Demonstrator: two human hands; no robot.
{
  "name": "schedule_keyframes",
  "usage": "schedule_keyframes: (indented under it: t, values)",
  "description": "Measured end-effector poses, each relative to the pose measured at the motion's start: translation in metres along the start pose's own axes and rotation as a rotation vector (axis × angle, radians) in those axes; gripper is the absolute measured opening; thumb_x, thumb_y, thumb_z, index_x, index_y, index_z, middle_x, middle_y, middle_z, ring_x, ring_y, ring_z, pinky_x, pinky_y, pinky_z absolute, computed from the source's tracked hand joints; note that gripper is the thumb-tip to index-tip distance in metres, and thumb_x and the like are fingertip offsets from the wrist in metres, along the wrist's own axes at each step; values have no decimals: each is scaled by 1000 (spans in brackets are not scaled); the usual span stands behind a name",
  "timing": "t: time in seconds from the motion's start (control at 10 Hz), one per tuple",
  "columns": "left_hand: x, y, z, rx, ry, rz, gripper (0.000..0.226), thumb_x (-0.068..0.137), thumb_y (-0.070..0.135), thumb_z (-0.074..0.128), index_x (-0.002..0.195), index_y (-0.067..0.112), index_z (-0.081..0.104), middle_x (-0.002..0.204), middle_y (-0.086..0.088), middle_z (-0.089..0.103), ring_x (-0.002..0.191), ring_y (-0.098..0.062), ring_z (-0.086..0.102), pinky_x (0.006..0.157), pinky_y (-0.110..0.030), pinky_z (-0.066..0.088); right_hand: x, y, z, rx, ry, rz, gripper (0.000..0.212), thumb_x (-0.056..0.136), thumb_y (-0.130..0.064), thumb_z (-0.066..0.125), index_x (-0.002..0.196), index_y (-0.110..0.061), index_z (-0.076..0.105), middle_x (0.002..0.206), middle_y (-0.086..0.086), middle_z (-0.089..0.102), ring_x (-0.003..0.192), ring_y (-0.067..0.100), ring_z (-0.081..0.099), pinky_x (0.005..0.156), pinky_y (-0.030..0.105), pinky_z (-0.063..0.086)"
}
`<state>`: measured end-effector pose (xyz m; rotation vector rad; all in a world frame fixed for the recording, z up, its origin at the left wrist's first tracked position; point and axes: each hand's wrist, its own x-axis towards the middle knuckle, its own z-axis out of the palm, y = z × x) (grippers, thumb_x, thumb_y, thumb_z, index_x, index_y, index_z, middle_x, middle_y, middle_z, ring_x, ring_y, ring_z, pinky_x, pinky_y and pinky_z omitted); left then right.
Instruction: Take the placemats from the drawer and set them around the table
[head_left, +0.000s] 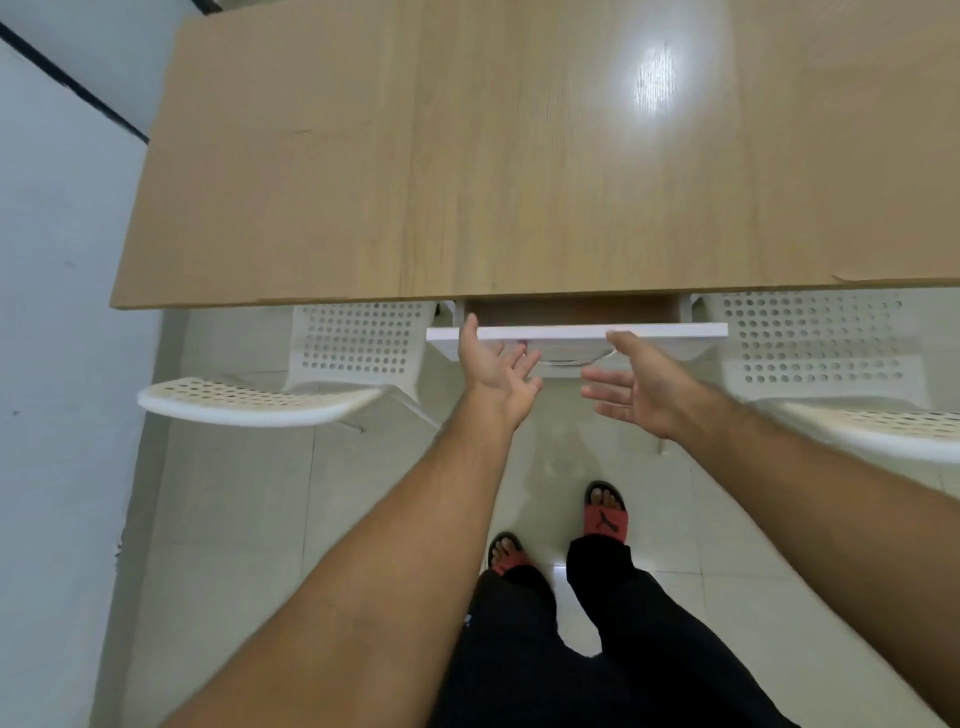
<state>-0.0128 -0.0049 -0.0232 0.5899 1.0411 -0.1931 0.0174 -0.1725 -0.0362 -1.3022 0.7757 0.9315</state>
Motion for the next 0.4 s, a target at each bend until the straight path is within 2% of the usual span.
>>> schedule_keyframes:
  t: [0.1,0.2,0.3,0.4]
  values:
    - [16,11,17,-35,0,25,87,92,65,36,158,13,14,160,-13,32,145,-30,35,119,-52,11,17,-18,-2,-89,-14,-31,42,97,-44,55,136,-33,45,114,9,72,95,28,73,83,40,57]
    - [32,23,27,-100,7,69,88,92,64,37,159,15,7,155,-13,39,143,-32,38,118,-53,13,30,-32,-3,-166,-37,-85,58,96,-42,57,148,-43,32,114,6,71,100,28,73,89,40,56]
    - [37,36,34,-186,49,62,92,91,64,42,158,16,3,150,-18,44,140,-32,41,118,-52,15,37,-43,-4,-191,-52,-61,52,93,-42,61,143,-37,44,118,7,71,99,27,74,97,45,53]
    - [42,34,28,-161,43,51,91,91,65,41,158,16,4,147,-17,48,138,-32,44,118,-52,16,39,-35,-7,-272,-77,-77,42,94,-43,59,134,-40,49,122,6,69,100,27,73,96,44,53]
